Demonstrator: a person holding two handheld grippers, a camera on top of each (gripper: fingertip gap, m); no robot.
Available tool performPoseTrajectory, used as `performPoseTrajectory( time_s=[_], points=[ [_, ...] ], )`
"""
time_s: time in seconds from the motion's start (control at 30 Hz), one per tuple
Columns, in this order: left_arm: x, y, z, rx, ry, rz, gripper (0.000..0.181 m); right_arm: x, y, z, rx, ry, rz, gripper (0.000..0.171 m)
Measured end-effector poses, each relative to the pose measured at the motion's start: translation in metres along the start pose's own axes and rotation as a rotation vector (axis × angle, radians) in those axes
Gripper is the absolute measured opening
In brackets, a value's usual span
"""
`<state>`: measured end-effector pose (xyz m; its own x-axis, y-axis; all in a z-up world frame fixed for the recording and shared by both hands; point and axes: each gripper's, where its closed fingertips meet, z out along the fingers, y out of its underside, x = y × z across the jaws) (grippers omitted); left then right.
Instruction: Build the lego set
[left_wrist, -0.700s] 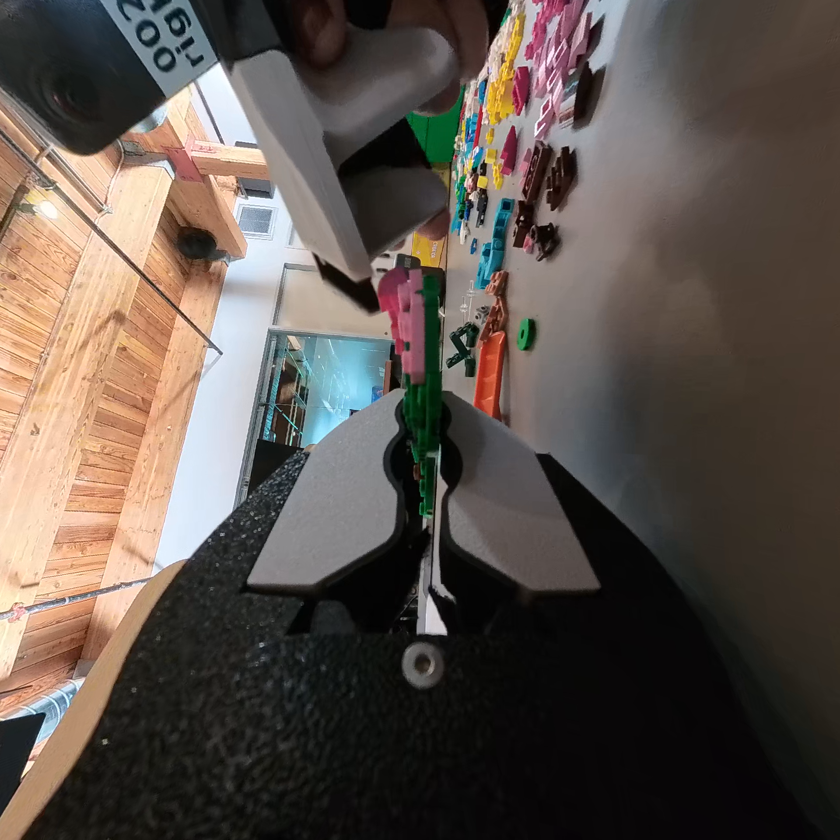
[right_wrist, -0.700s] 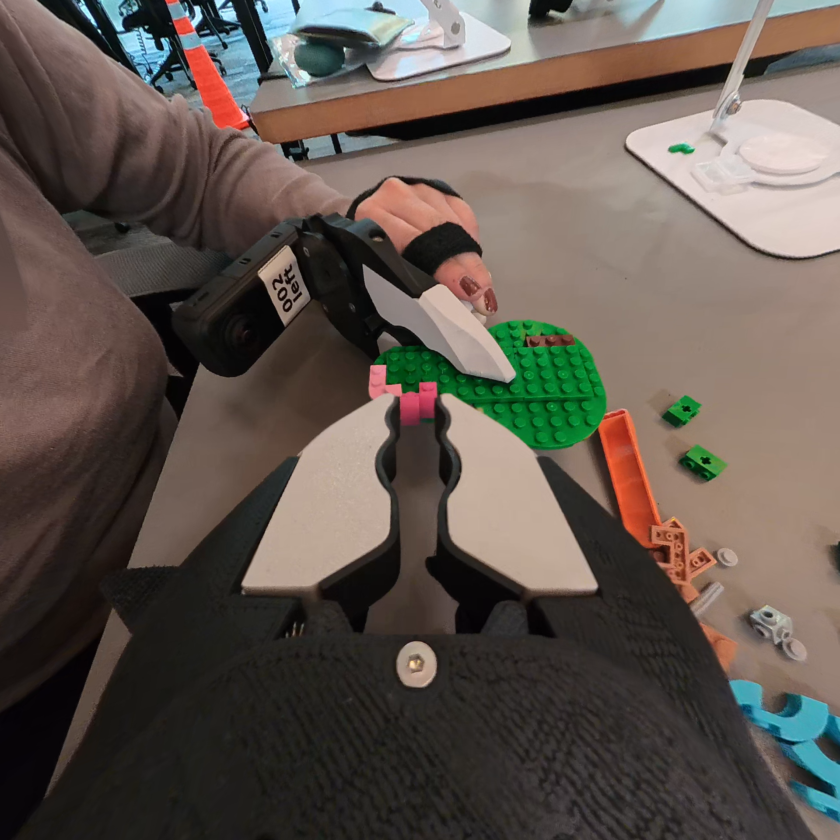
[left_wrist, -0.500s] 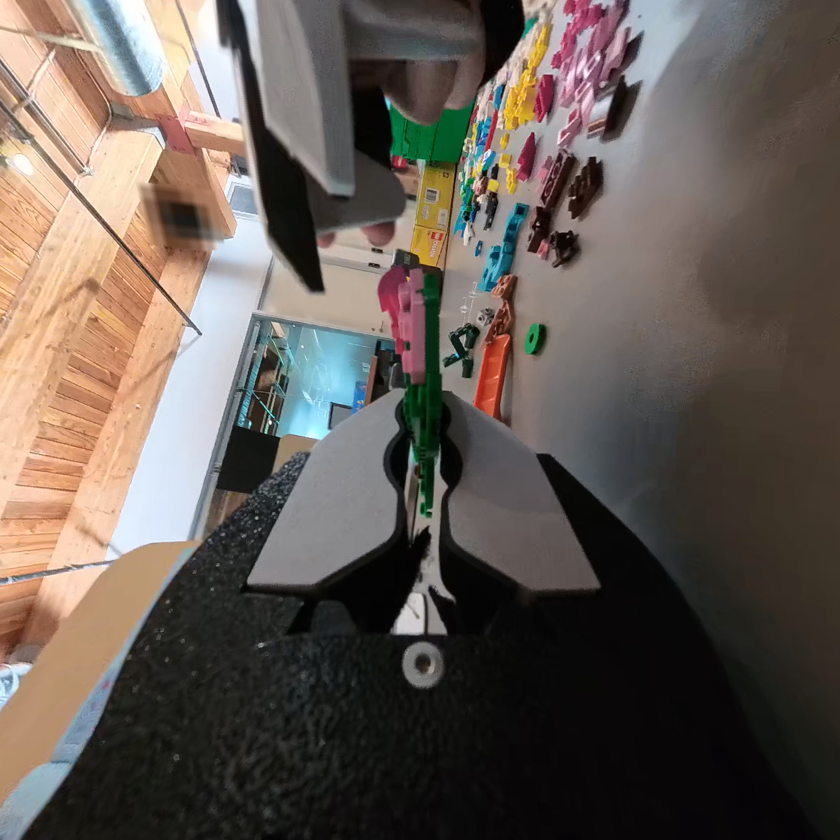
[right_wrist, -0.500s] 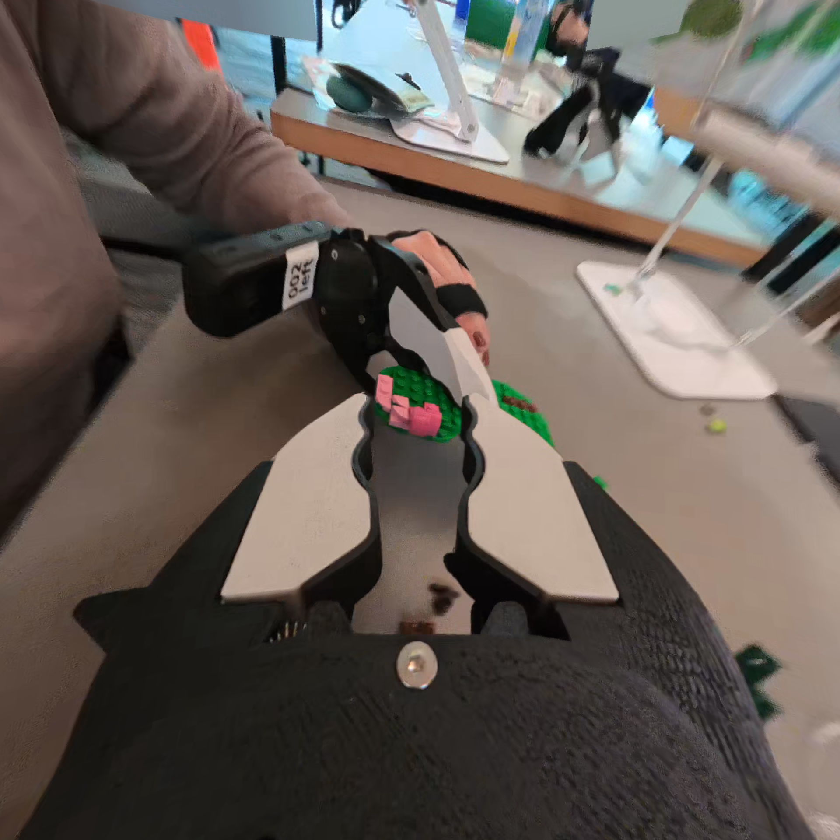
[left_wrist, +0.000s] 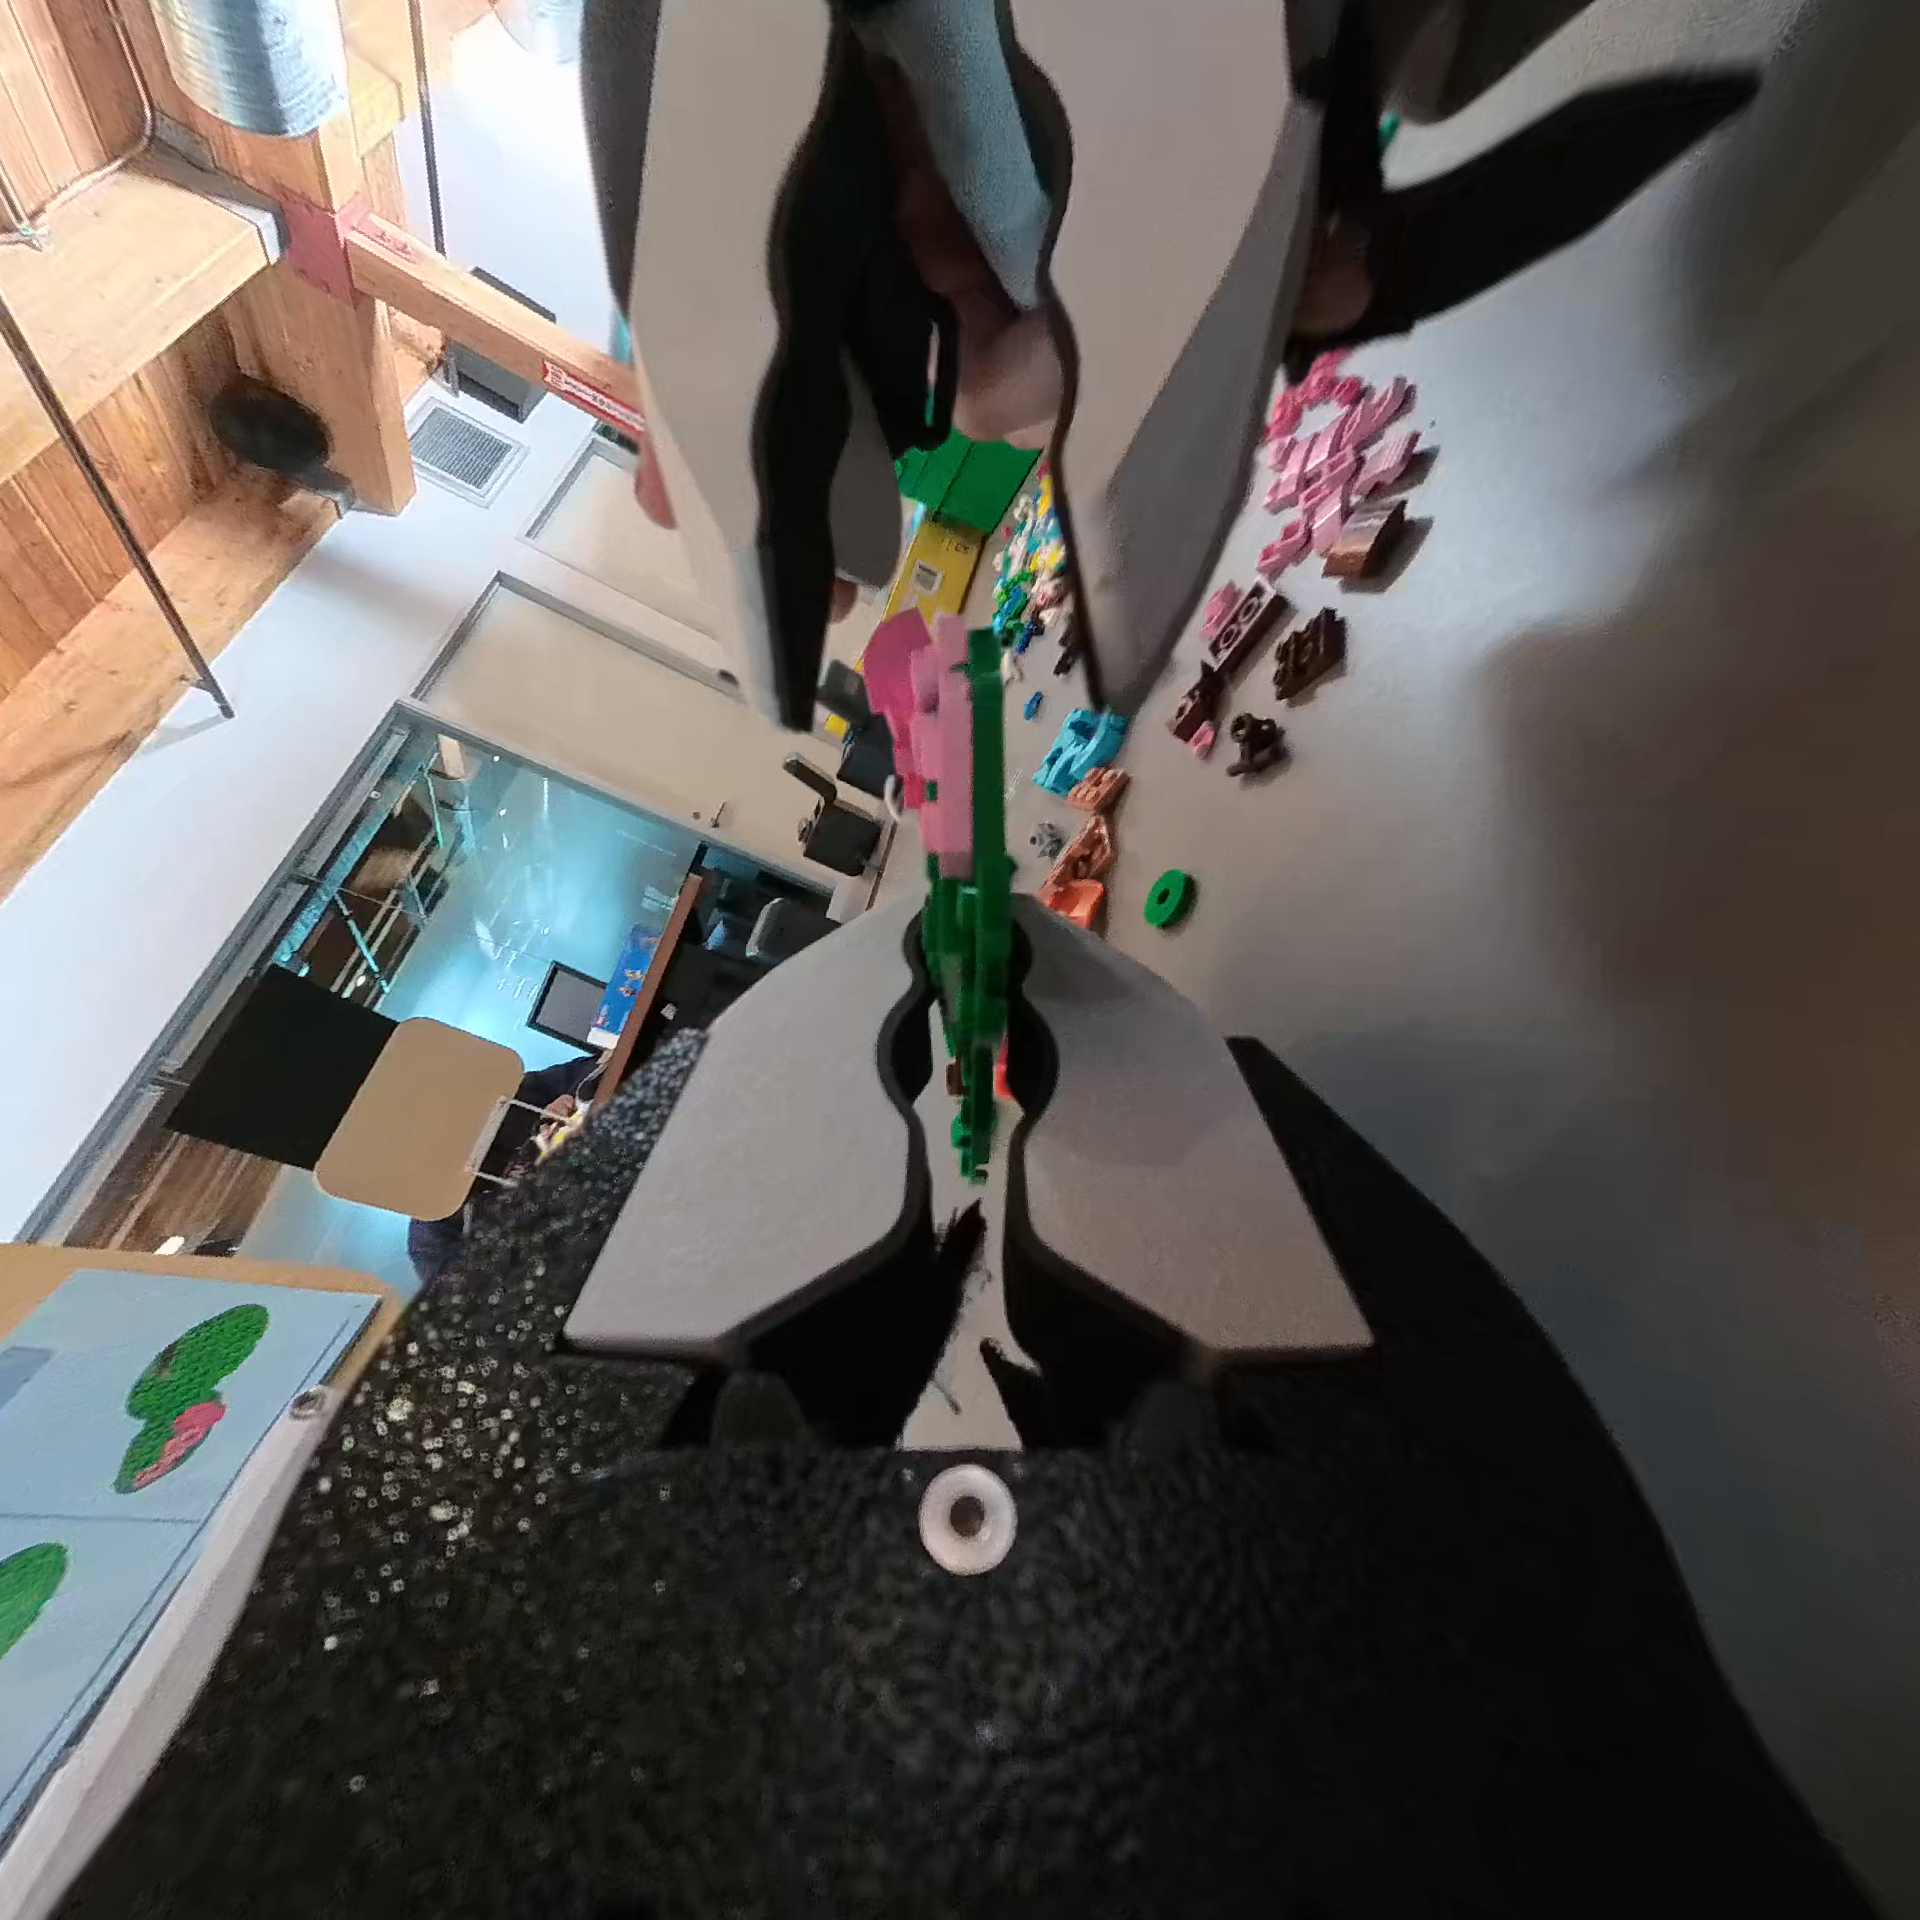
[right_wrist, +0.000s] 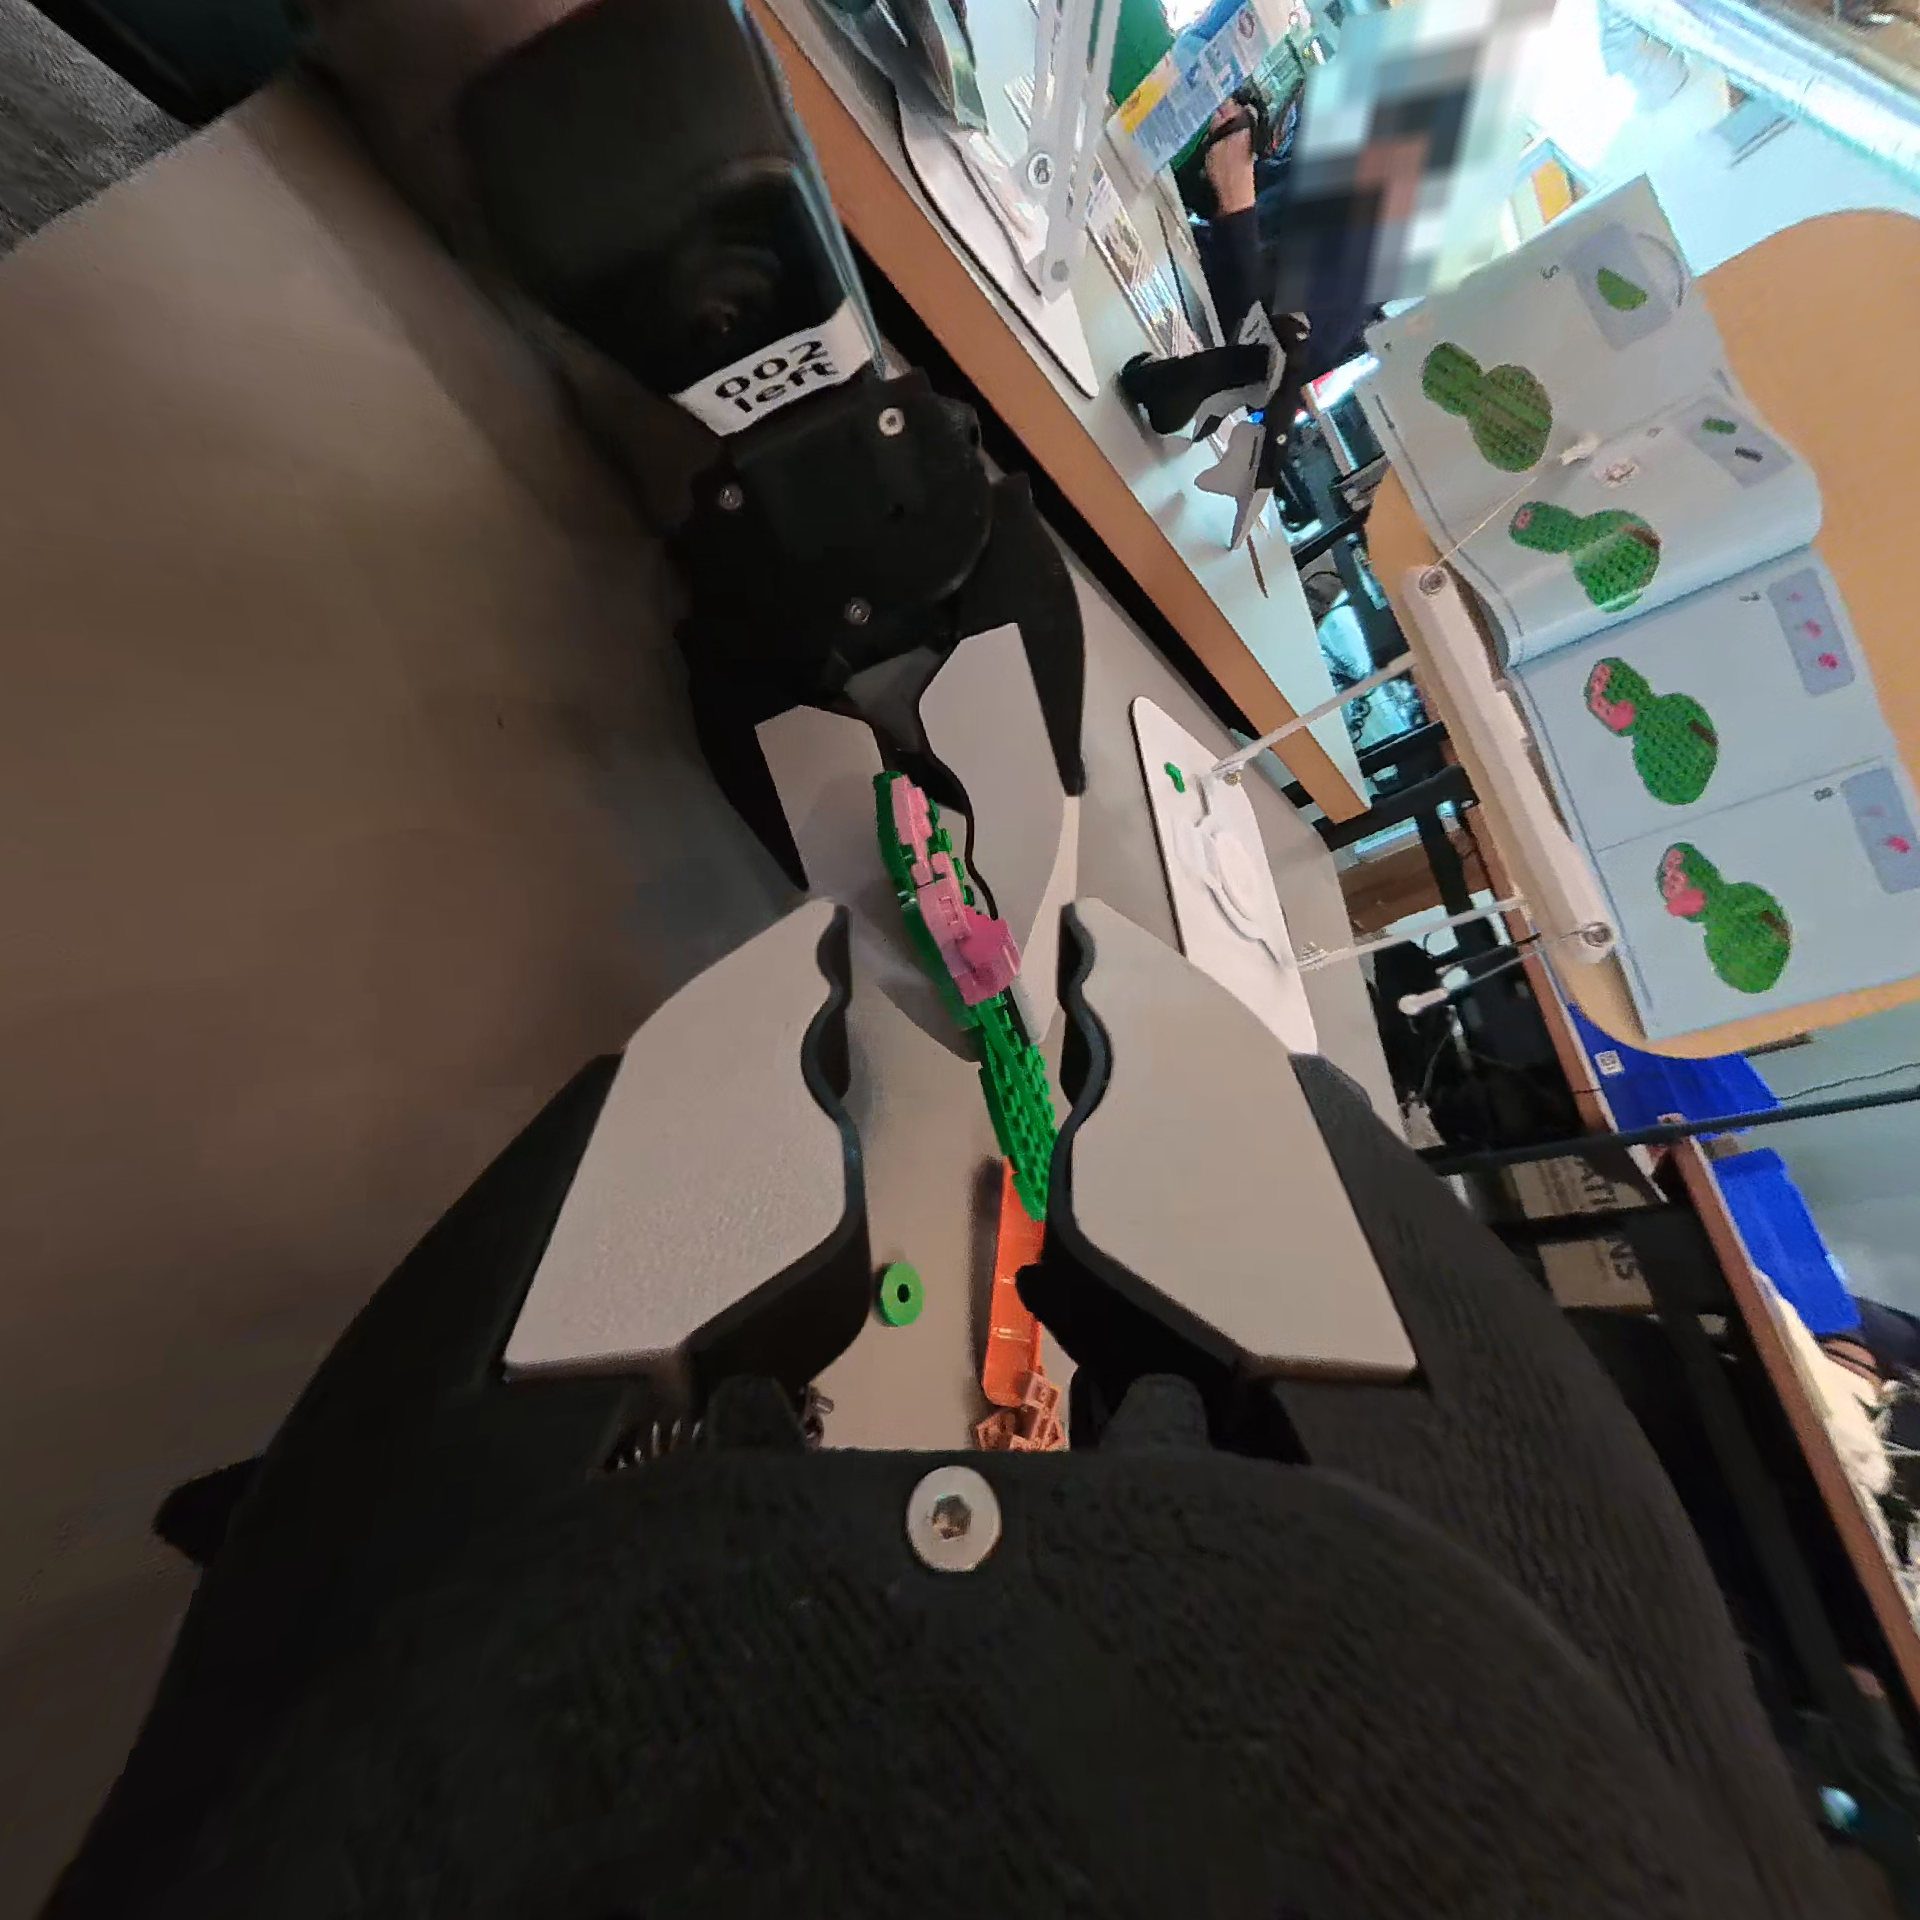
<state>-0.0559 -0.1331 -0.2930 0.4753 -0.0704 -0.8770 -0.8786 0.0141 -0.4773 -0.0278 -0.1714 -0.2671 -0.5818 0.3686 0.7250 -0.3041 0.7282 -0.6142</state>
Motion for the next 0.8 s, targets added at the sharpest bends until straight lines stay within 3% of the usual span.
performPoseTrajectory(
  time_s=[0.23, 0.8],
  points=[
    [0.004, -0.006, -0.002, 0.033, 0.030, -0.024, 0.009, -0.001, 0.001, 0.003, -0.009, 0.013, -0.033, 0.019],
    [0.011, -0.006, -0.002, 0.037, 0.095, -0.079, 0.009, -0.005, 0.003, 0.004, -0.066, -0.005, -0.102, 0.014]
  ],
)
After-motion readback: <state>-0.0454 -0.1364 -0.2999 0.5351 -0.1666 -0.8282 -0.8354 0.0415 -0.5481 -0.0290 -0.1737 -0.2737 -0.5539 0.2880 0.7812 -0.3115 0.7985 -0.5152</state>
